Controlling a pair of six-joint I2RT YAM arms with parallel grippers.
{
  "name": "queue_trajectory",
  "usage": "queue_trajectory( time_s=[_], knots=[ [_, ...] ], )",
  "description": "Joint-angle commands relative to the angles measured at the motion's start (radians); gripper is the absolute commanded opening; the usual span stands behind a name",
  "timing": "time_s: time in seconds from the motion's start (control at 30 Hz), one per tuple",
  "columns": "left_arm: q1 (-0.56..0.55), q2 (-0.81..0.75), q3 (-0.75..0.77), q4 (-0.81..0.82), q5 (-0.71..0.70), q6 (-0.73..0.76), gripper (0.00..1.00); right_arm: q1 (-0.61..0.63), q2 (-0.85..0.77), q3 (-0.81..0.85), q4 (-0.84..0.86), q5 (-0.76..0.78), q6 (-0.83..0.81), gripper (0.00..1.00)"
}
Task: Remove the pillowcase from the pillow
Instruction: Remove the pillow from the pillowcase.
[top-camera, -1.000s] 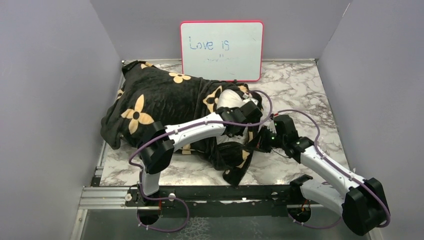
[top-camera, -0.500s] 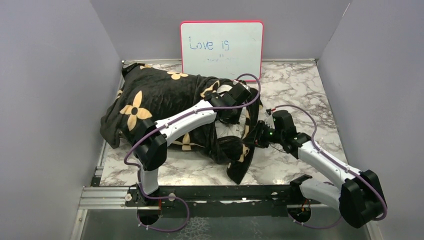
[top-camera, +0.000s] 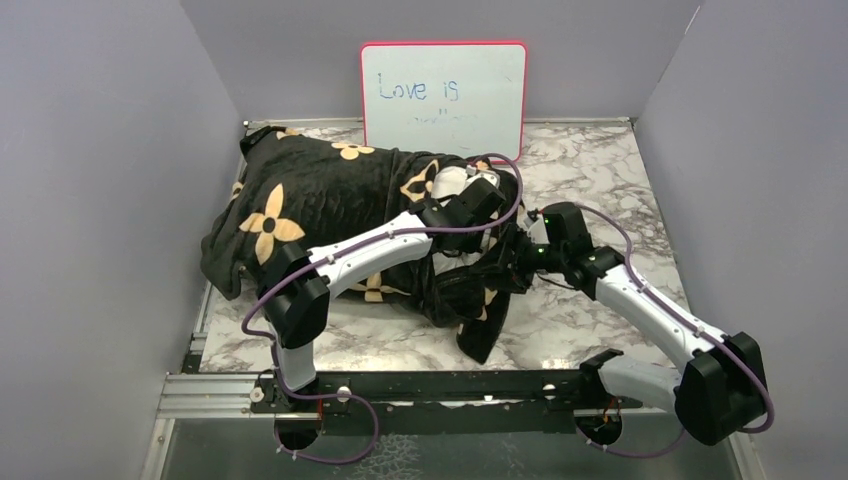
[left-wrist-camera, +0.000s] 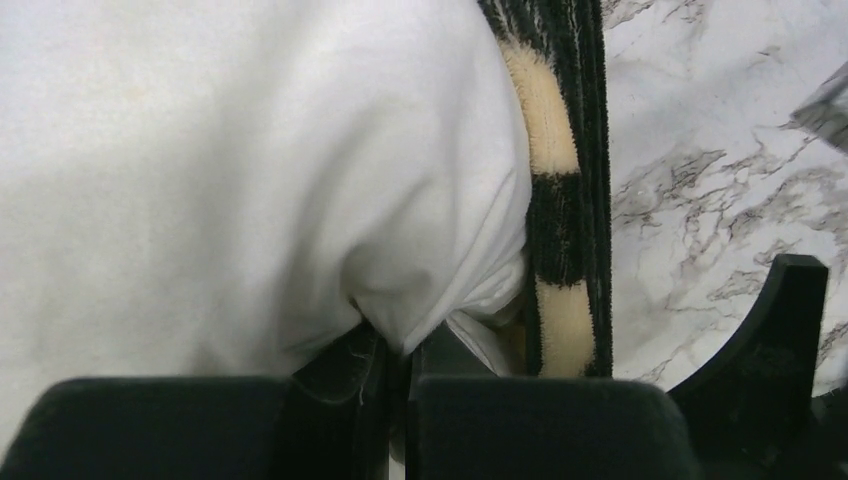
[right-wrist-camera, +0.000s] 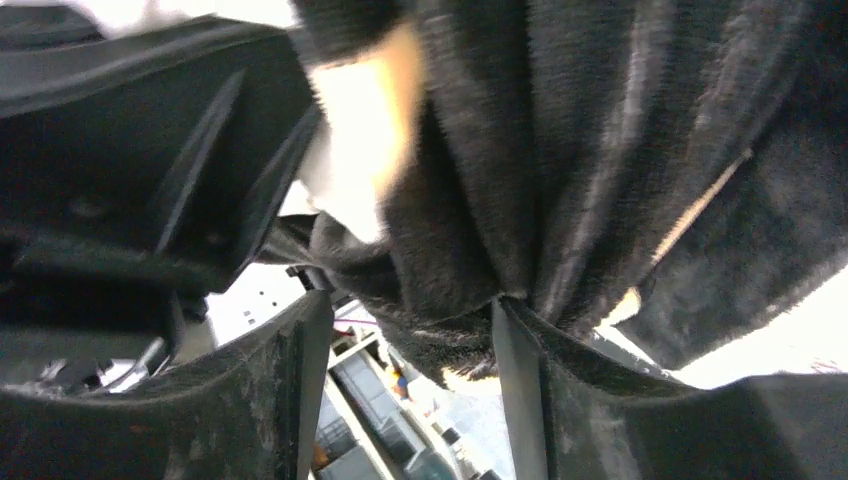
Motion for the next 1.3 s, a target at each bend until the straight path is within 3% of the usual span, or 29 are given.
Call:
queue_trajectory(
  time_s=[0.0, 0.03, 0.17, 0.27, 0.43, 0.57, 0.63, 0.77, 0.83, 0.97, 1.07, 1.13, 1.27],
  knots=[
    [0.000, -0.027, -0.006, 0.147, -0.154, -0.034, 0.00, 0.014, 0.051, 0.030, -0.226, -0.098, 0.108, 0.52],
    [0.000, -0.026, -0.006, 0.153, -0.160, -0.034, 0.00, 0.014, 0.053, 0.030, -0.249, -0.078, 0.102, 0.41],
    [0.006, -0.006, 0.052, 0.158, -0.176, 0.006, 0.00, 0.014, 0.023, -0.034, -0.273, -0.042, 0.075, 0.22],
    [0.025, 0.016, 0.130, 0.137, -0.182, 0.032, 0.00, 0.014, 0.003, -0.125, -0.226, -0.100, 0.020, 0.01],
    [0.097, 0.049, 0.260, 0.108, -0.159, 0.059, 0.00, 0.014, -0.003, -0.203, -0.264, -0.136, -0.184, 0.00],
    [0.119, 0.086, 0.396, 0.072, -0.116, 0.086, 0.00, 0.014, -0.009, -0.258, -0.269, -0.051, -0.210, 0.00],
    [0.118, 0.081, 0.404, 0.061, -0.102, 0.089, 0.00, 0.014, 0.018, -0.250, -0.235, -0.012, -0.222, 0.00],
    [0.124, 0.024, 0.368, 0.060, -0.082, 0.071, 0.00, 0.012, 0.146, -0.202, -0.245, 0.227, -0.236, 0.00],
    [0.124, 0.006, 0.363, 0.055, -0.040, 0.086, 0.00, 0.012, 0.217, -0.179, -0.196, 0.232, -0.241, 0.00],
    [0.124, -0.058, 0.268, 0.053, 0.058, 0.086, 0.00, 0.013, 0.306, -0.110, -0.110, 0.211, -0.238, 0.00],
    [0.124, -0.116, 0.162, 0.064, 0.130, 0.107, 0.00, 0.013, 0.322, -0.042, -0.140, 0.243, -0.264, 0.00],
    [0.125, -0.149, 0.086, 0.066, 0.205, 0.134, 0.00, 0.013, 0.287, -0.006, -0.166, 0.255, -0.283, 0.00],
    [0.124, -0.251, -0.107, 0.118, 0.219, 0.124, 0.00, 0.012, 0.143, 0.025, -0.236, 0.351, -0.286, 0.06]
  ],
)
